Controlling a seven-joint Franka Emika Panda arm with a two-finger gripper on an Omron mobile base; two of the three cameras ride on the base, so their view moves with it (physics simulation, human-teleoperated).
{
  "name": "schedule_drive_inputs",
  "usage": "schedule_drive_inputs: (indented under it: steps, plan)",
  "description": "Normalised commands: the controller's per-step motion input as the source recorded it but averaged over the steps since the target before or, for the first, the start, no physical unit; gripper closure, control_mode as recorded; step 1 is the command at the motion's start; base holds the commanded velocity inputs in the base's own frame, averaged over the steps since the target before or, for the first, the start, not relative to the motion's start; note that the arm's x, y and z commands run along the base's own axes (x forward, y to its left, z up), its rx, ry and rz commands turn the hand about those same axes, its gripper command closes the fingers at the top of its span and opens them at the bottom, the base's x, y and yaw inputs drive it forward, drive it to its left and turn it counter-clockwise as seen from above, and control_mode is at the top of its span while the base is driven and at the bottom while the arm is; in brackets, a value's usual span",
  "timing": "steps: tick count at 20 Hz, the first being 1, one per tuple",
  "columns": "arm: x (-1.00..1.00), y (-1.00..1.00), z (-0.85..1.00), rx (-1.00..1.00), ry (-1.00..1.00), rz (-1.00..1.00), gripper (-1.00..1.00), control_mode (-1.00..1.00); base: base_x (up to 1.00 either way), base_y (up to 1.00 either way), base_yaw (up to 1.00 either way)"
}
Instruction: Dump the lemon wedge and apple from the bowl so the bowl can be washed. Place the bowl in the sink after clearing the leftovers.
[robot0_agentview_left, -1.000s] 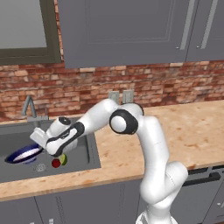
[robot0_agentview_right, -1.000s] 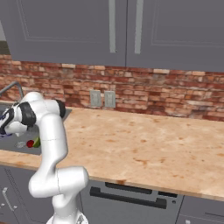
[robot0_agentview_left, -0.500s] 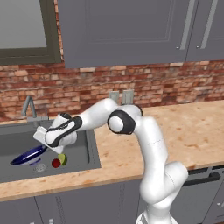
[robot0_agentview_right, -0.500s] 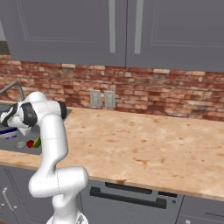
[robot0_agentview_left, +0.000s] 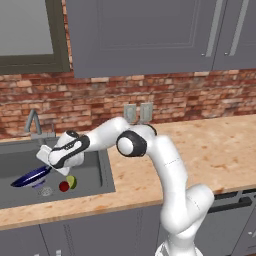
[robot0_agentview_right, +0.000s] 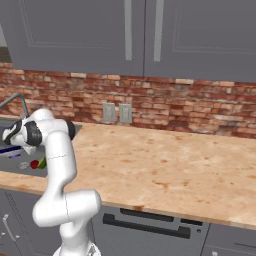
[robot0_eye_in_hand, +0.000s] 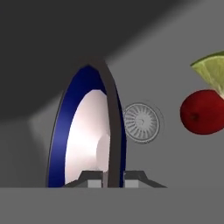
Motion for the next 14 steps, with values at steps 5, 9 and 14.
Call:
schedule_drive_inputs:
  steps: [5,9,14]
  plan:
    - [0.16,0.47,-0.11,-0.03,0.0,0.0,1.0,-1.0,0.0,0.0,0.0]
    - [0.05,0.43,-0.12,-0.07,0.0,0.01,1.0,-1.0,0.0,0.0,0.0]
    - [0.01,0.18,-0.19,-0.13,0.0,0.02,1.0,-1.0,0.0,0.0,0.0]
